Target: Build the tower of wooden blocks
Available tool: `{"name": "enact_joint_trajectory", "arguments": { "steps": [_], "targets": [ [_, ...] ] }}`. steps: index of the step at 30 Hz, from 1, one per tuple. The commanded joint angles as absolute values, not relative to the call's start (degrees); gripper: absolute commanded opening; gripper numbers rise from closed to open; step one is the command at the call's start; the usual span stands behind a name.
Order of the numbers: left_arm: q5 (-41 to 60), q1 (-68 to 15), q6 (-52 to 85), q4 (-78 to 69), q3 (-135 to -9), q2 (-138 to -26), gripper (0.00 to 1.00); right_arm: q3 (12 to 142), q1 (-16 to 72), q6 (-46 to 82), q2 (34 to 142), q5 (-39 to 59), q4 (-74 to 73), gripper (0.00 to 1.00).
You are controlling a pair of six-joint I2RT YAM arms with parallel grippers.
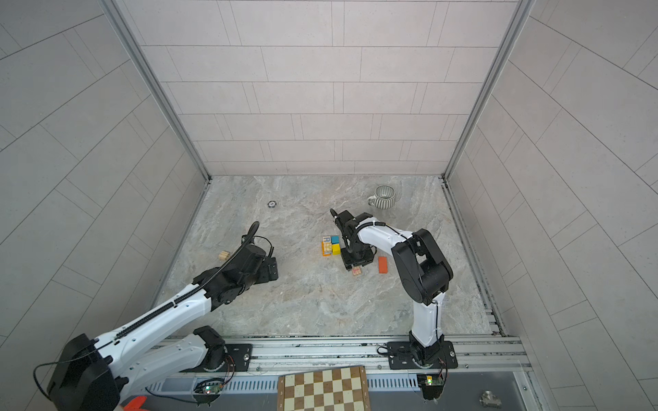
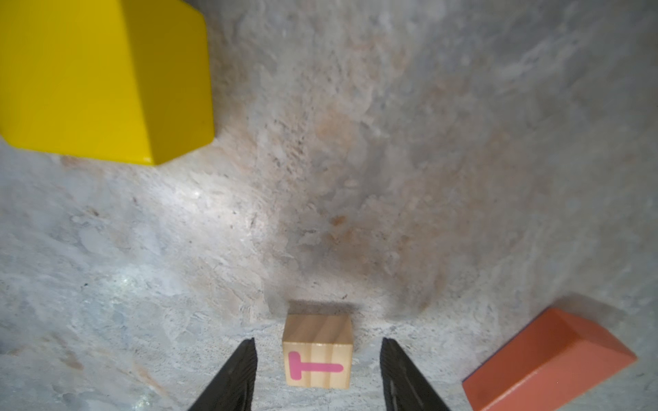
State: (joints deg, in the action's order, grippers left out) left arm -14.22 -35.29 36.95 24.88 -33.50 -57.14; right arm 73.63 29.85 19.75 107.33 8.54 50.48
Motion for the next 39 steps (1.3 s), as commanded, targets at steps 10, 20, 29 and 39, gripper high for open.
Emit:
{"name": "enact_joint_trajectory", "arguments": {
  "steps": [10, 20, 29, 39],
  "targets": [
    [-15.44, -35.51, 36.73, 25.65, -34.1, -56.74, 1.0, 68.1, 30.32, 20.22, 98.6, 3.78, 48.32, 0.48],
    [-14.93, -35.56, 36.85, 24.2, -34.12, -58.89, 1.0, 65.44, 32.05, 20.74, 99.46, 2.9, 46.77, 0.49],
    [-14.5, -35.6, 36.91, 23.13, -33.93, -60.29, 1.0, 66.98, 32.94, 21.09, 101.48, 2.55, 46.5, 0.51],
    [-14.24, -35.53, 36.91, 22.03, -33.75, -61.56, 1.0, 68.35, 33.35, 21.71, 103.67, 1.94, 46.45, 0.41]
  ]
}}
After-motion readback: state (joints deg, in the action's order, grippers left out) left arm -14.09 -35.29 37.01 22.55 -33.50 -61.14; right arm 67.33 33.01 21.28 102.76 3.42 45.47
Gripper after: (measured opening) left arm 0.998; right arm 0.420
